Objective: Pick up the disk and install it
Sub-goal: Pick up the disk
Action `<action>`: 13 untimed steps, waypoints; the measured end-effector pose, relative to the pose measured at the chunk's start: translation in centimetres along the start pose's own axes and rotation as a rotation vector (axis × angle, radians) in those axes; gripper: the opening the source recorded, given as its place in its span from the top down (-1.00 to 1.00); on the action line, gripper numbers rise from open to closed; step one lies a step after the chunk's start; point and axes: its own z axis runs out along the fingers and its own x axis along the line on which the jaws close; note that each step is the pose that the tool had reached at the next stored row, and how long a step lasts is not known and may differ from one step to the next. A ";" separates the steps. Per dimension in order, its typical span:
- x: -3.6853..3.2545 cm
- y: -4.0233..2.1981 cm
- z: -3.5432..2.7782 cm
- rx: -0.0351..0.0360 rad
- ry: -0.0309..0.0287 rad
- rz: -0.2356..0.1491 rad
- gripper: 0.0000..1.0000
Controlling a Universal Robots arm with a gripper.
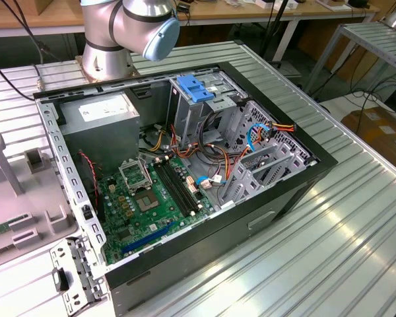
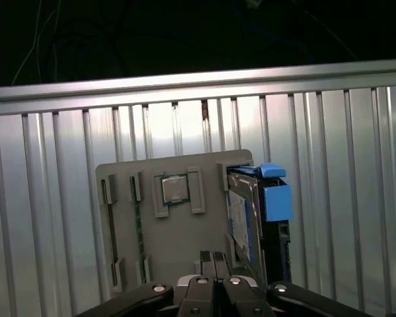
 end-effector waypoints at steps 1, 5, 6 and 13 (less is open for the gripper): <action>0.00 0.00 0.00 0.0000 0.0000 0.000 0.79; -0.01 0.00 0.00 0.0000 0.0000 0.000 0.77; -0.02 0.00 0.00 -0.0001 0.0000 0.000 0.66; -0.03 0.00 0.00 0.0000 0.0000 0.000 -0.08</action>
